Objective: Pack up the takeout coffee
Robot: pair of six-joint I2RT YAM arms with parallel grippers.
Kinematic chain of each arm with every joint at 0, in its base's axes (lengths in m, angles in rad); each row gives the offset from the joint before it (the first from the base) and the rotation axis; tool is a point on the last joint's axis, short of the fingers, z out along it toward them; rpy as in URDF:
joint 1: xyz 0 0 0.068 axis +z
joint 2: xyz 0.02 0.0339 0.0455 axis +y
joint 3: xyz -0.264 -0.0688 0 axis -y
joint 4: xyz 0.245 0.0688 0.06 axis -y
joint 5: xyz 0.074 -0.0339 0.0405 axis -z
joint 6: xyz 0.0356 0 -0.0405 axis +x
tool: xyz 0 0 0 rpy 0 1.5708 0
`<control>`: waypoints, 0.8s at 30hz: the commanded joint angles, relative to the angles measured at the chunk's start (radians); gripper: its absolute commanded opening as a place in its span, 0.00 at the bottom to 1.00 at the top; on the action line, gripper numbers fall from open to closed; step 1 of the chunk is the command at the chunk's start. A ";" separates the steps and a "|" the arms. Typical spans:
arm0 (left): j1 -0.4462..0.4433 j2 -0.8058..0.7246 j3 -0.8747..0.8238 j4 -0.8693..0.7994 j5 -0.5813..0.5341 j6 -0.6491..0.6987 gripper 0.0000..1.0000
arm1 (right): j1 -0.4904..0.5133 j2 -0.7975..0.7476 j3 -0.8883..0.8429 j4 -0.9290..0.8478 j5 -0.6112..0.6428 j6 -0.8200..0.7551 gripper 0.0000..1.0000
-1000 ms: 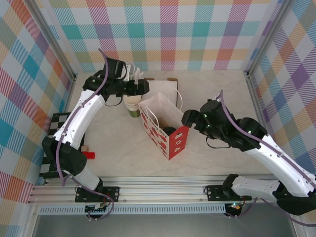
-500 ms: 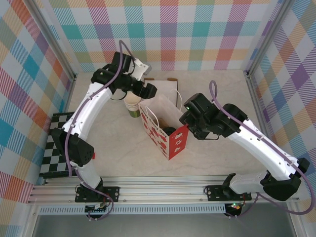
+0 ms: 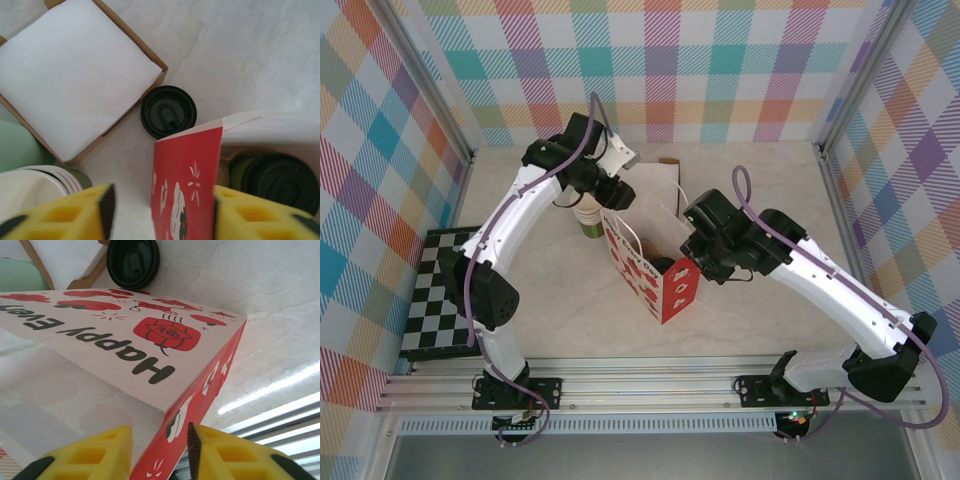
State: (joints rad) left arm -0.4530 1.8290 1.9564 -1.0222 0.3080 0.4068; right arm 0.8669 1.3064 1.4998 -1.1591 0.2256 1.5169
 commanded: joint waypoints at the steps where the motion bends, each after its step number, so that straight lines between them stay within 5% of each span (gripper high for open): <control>1: -0.013 -0.007 0.021 -0.012 -0.031 0.006 0.35 | -0.015 0.011 -0.016 0.015 -0.019 -0.039 0.29; 6: -0.014 -0.056 -0.021 0.036 -0.004 -0.043 0.17 | -0.057 0.011 -0.019 0.054 -0.048 -0.166 0.00; 15: -0.040 -0.161 -0.127 0.091 -0.005 -0.364 0.06 | -0.221 0.072 0.090 -0.017 -0.131 -0.582 0.00; 20: -0.121 -0.232 -0.217 0.132 -0.158 -0.652 0.00 | -0.366 0.129 0.185 -0.059 -0.198 -0.914 0.00; 24: -0.171 -0.260 -0.275 0.191 -0.172 -0.851 0.00 | -0.501 0.174 0.230 -0.065 -0.317 -1.088 0.00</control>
State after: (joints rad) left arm -0.5983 1.6001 1.7042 -0.8833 0.1802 -0.2276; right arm 0.4240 1.4609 1.6909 -1.1934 -0.0029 0.6563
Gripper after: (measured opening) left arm 0.037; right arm 0.050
